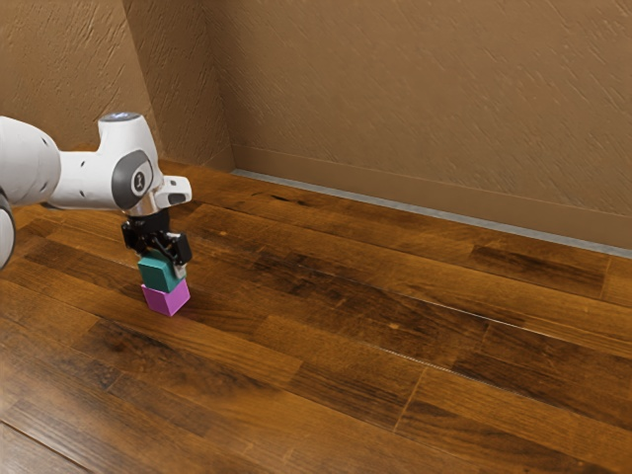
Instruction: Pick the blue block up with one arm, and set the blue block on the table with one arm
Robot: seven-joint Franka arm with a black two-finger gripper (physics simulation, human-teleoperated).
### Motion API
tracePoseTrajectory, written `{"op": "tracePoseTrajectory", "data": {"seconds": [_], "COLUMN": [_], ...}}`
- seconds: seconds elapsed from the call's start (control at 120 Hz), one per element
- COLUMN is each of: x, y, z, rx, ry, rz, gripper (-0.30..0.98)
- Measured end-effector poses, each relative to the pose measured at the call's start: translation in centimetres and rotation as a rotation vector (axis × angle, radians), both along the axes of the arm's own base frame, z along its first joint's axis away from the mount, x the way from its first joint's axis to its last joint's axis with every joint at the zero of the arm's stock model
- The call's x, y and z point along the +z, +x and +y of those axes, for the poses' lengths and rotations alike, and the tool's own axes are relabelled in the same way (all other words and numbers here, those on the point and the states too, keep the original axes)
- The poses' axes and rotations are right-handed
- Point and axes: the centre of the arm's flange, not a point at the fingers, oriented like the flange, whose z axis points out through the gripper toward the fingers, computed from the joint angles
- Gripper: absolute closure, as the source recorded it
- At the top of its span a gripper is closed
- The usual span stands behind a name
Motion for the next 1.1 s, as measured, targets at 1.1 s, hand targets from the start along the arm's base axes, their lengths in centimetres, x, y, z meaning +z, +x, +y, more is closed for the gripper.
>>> {"op": "tracePoseTrajectory", "data": {"seconds": [1.1], "x": [0.5], "y": [7.2], "z": [-16.1], "rx": [-0.205], "ry": [-0.031], "rz": [-0.093], "gripper": [0.33]}}
